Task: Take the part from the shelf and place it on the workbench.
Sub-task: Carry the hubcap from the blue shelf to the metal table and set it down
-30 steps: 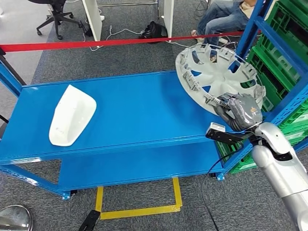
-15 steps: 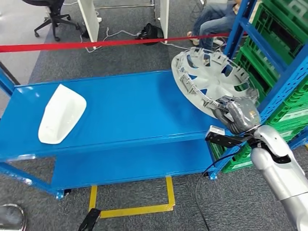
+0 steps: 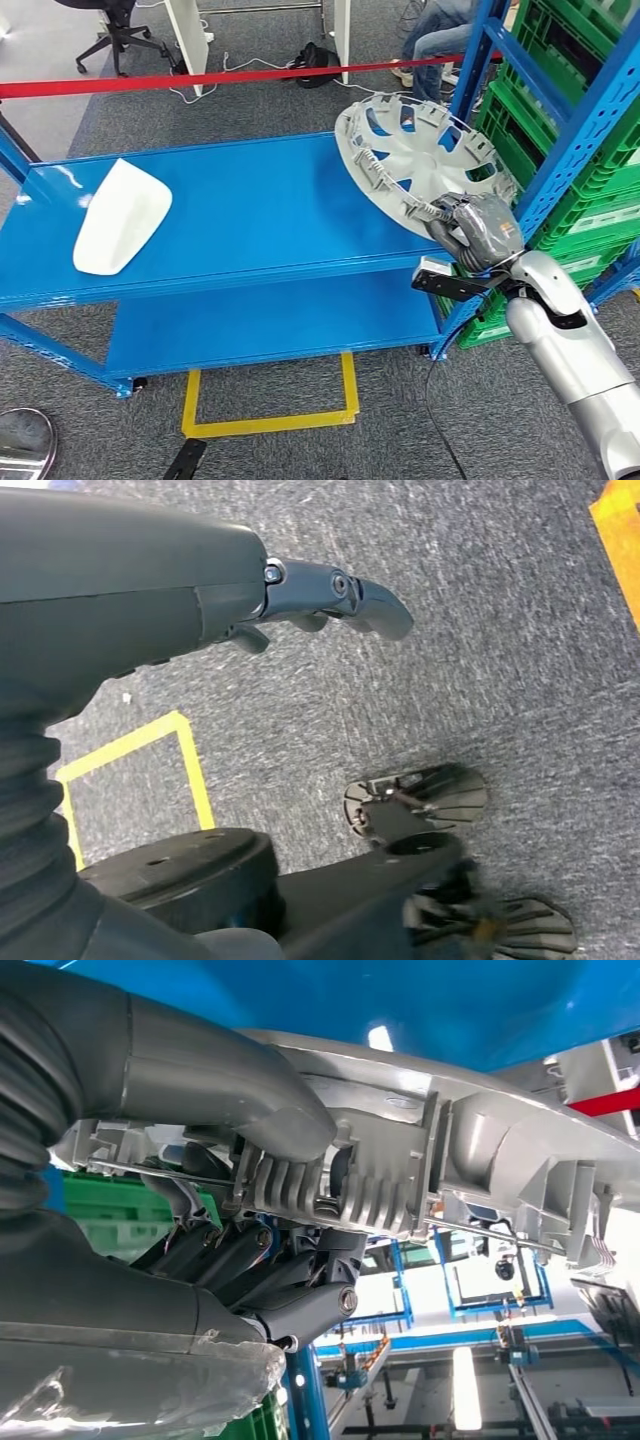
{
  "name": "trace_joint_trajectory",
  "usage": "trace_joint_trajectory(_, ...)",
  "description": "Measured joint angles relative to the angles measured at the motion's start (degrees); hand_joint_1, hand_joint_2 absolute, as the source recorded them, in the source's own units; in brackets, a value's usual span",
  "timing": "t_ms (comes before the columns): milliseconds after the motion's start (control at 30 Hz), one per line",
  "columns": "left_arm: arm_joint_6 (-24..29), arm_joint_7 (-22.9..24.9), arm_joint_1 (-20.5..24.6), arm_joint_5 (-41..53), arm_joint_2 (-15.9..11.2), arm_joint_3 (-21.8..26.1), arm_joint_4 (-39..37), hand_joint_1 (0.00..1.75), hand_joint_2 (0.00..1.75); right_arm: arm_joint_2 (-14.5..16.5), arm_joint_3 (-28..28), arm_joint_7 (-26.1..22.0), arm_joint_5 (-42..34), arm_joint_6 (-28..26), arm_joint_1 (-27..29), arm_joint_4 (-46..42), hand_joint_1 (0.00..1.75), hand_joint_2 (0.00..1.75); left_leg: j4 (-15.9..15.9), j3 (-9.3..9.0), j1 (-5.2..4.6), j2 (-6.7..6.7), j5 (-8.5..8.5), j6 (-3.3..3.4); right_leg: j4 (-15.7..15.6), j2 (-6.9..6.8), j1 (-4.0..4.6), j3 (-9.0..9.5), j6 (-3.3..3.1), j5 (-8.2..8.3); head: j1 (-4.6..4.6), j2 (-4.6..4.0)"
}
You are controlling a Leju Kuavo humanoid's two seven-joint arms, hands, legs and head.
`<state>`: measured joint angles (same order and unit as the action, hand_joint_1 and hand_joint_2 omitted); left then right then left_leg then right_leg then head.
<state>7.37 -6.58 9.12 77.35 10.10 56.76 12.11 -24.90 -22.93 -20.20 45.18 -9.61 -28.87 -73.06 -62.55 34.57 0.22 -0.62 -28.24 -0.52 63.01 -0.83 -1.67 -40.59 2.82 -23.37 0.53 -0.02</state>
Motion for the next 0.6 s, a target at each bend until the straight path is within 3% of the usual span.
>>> trace_joint_trajectory(33,0.0,-0.03,0.03,0.0,0.03,0.0,0.0,0.0,1.75,0.0,0.05,0.03,0.01,-0.02,-0.01,-0.01,1.75,1.75,1.71,-1.0,-0.19,0.03,0.06,-0.02,-0.25,0.04,0.05,-0.01,0.32,0.36,0.02,0.0)
trace_joint_trajectory(100,-0.01,-0.06,0.0,0.0,0.09,0.0,0.0,0.0,1.75,0.0,0.15,0.16,0.03,-0.03,0.01,0.01,1.75,1.75,2.64,-0.99,-0.33,0.21,0.42,-0.18,-1.06,0.08,0.03,0.12,1.1,1.2,0.04,0.0)
trace_joint_trajectory(167,0.0,-0.1,-0.07,0.02,0.06,0.0,0.0,0.0,1.75,-0.02,0.34,0.28,0.04,-0.03,0.04,0.02,1.75,1.75,3.25,-0.87,-0.24,0.36,1.14,0.32,-0.83,0.19,-0.06,-0.3,1.67,0.85,-0.06,0.0)
trace_joint_trajectory(233,0.02,-0.15,-0.09,0.08,0.05,0.0,0.0,0.0,1.75,-0.03,0.5,0.31,0.03,-0.03,0.04,0.02,1.75,1.75,3.61,-0.74,-0.19,0.49,1.74,0.91,3.59,0.39,0.08,-2.09,1.84,-2.27,-0.24,0.0)
trace_joint_trajectory(300,0.02,-0.15,-0.11,0.14,0.08,0.0,0.0,0.0,1.75,-0.02,0.54,0.31,0.03,-0.03,0.13,0.02,1.75,1.75,3.63,-0.49,-0.42,0.52,2.01,1.34,10.42,0.54,0.37,-4.41,1.8,-5.84,-0.29,0.0)
trace_joint_trajectory(333,0.02,-0.15,-0.14,0.16,0.1,0.0,0.0,0.0,1.75,-0.02,0.55,0.31,0.04,-0.03,0.23,0.02,1.75,1.75,3.63,-0.39,-0.57,0.53,2.09,1.47,12.41,0.57,0.52,-4.9,1.72,-6.53,-0.29,0.0)
trace_joint_trajectory(367,0.02,-0.15,-0.18,0.19,0.11,0.0,0.0,0.0,1.75,-0.02,0.58,0.32,0.04,-0.03,0.35,0.02,1.75,1.75,3.62,-0.33,-0.72,0.53,2.16,1.57,12.34,0.58,0.67,-4.35,1.54,-6.19,-0.29,0.0)
trace_joint_trajectory(433,0.03,-0.16,-0.21,0.25,0.15,0.0,0.0,0.0,1.75,-0.03,0.79,0.35,0.03,-0.03,0.59,0.01,1.75,1.75,3.58,-0.34,-0.95,0.5,2.2,1.63,6.4,0.53,0.99,-0.46,0.96,-3.6,-0.29,0.0)
trace_joint_trajectory(500,0.09,-0.19,-0.18,0.35,0.18,0.0,0.0,0.0,1.75,-0.05,1.1,0.36,0.02,-0.05,0.71,-0.06,1.75,1.75,3.41,-0.11,-1.28,0.48,2.27,1.47,-0.11,0.43,1.32,3.37,0.23,-2.03,-0.22,0.0)
trace_joint_trajectory(600,0.24,-0.29,-0.23,0.43,0.17,0.0,0.0,0.0,1.75,-0.1,1.37,0.34,0.02,-0.13,0.96,-0.36,1.75,1.75,3.35,0.32,-1.48,0.51,2.59,1.41,-2.27,0.58,1.45,4.2,-0.15,-1.67,-0.15,0.0)
